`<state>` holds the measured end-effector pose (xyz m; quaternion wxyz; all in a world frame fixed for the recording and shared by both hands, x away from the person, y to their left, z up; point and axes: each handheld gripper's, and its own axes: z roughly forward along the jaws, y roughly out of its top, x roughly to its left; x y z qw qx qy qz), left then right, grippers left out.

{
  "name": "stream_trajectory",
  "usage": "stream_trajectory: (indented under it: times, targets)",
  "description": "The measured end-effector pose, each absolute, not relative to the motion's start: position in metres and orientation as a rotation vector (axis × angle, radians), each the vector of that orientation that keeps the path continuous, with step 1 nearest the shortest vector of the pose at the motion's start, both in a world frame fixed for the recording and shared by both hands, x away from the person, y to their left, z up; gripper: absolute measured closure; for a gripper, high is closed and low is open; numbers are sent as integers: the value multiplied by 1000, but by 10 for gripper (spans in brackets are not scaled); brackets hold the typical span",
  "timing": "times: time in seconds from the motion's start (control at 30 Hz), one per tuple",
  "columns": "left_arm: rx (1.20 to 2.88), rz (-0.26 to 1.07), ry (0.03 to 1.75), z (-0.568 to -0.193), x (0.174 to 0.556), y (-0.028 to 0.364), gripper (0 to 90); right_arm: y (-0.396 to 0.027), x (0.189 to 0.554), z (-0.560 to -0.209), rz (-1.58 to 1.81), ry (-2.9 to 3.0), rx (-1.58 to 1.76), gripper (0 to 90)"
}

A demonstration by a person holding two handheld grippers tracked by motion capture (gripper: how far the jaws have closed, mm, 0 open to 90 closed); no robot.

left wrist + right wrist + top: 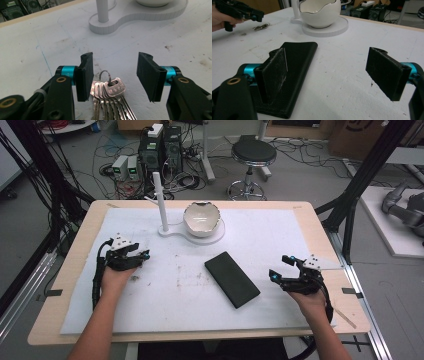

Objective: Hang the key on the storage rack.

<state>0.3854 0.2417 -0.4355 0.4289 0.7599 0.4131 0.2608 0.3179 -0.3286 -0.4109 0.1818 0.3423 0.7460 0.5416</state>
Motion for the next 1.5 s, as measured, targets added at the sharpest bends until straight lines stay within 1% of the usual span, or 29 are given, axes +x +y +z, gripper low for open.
stream_trajectory:
  times: [0.07,0.1,0.17,0.23,0.37,0.53,0.6,0.63,0.67,0.77,0.87,0.9,0.97,1.0,1.2,1.37,1.5]
  targets:
    - [1907,645,1031,-437,386,241,521,-328,318,-411,1523,2112,964,176]
    - [1917,652,1032,-438,387,240,521,-328,318,-411,1523,2112,964,176]
    - [1942,663,1048,-440,390,240,577,-326,319,-412,1513,2120,954,176]
    - [1939,654,1064,-442,393,240,599,-324,318,-412,1509,2125,952,176]
    - [1964,647,1070,-444,396,239,674,-321,317,-412,1498,2139,942,176]
    - [1980,645,1103,-445,398,238,786,-320,316,-411,1475,2126,933,176]
    - [1981,646,1107,-444,399,238,866,-320,315,-409,1475,2101,926,176]
    - [1972,649,1114,-444,399,237,876,-320,314,-409,1477,2091,922,176]
    - [1982,644,1117,-443,399,238,876,-320,314,-409,1477,2091,922,176]
    - [1938,612,1125,-441,398,241,884,-319,314,-409,1471,2094,916,176]
    - [1906,608,1115,-436,396,244,886,-319,314,-409,1460,2101,908,176]
    - [1884,609,1097,-428,392,246,886,-319,314,-409,1464,2105,907,176]
    - [1867,609,1082,-424,391,246,887,-318,314,-409,1464,2104,902,176]
    - [1843,602,1047,-415,387,247,887,-317,314,-409,1465,2112,895,176]
    - [1790,584,984,-396,379,243,887,-311,314,-410,1458,2133,877,176]
    - [1789,588,922,-377,370,236,888,-306,314,-408,1466,2136,861,176]
    - [1785,602,880,-355,366,229,889,-304,314,-408,1467,2139,850,176]
